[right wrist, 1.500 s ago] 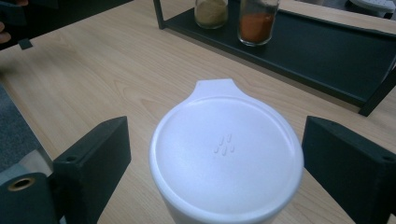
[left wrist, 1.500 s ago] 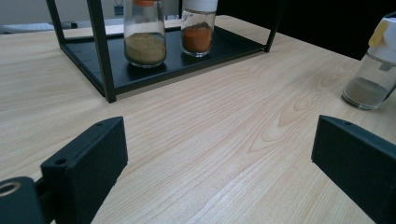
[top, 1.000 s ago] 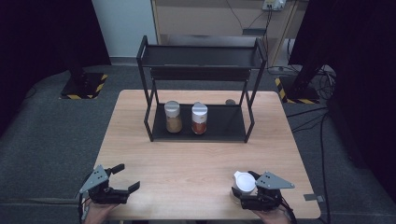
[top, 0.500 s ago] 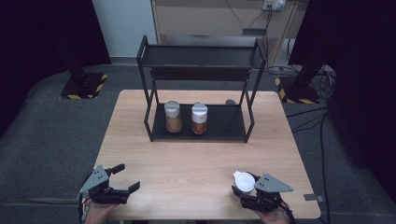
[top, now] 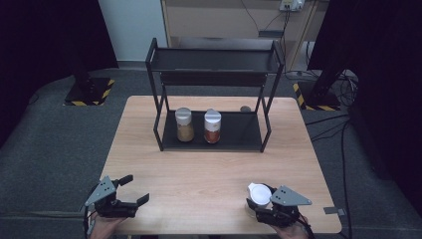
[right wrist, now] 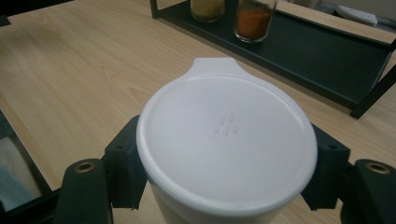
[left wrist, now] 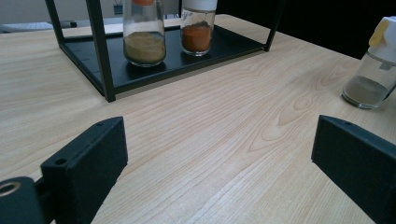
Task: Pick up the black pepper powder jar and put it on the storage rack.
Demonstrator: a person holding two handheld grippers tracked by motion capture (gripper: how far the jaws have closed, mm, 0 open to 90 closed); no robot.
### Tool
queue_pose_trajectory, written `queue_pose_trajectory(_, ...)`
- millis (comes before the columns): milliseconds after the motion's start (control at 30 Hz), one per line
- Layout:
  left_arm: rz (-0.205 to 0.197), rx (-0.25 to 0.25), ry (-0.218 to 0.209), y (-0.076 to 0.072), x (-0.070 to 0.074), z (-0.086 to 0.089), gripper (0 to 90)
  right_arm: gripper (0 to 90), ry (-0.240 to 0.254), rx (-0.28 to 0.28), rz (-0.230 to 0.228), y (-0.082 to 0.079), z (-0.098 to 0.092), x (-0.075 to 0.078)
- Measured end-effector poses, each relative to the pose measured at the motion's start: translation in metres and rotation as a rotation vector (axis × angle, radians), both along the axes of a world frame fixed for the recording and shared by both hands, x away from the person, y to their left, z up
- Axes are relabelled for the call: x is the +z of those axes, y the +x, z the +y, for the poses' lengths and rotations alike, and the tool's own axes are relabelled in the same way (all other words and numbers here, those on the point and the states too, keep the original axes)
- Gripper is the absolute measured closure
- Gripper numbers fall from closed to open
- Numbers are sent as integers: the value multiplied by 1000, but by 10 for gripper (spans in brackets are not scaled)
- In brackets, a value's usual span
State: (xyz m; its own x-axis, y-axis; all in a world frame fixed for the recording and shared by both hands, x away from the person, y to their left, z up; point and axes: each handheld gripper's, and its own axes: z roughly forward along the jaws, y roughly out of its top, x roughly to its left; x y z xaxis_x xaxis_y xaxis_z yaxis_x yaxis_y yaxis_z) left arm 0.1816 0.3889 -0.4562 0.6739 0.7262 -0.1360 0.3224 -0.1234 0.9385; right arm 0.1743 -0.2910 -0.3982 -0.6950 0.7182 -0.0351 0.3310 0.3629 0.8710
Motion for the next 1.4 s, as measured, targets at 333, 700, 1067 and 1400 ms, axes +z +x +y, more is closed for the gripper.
queue_pose_trajectory(333, -1, -1, -1, 0, 0, 0, 25, 309, 1, 9, 9, 2, 1, 7)
queue_pose_trajectory(700, -1, 0, -2, 0, 0, 0, 25, 309, 8, 16, -2, 6, -3, 24)
queue_pose_trajectory(1067, -1, 0, -4, 0, 0, 0, 25, 309, 10, 31, -15, 12, -3, 43)
queue_pose_trajectory(1400, -1, -1, -4, 0, 0, 0, 25, 309, 4, 35, -3, 25, 1, 64)
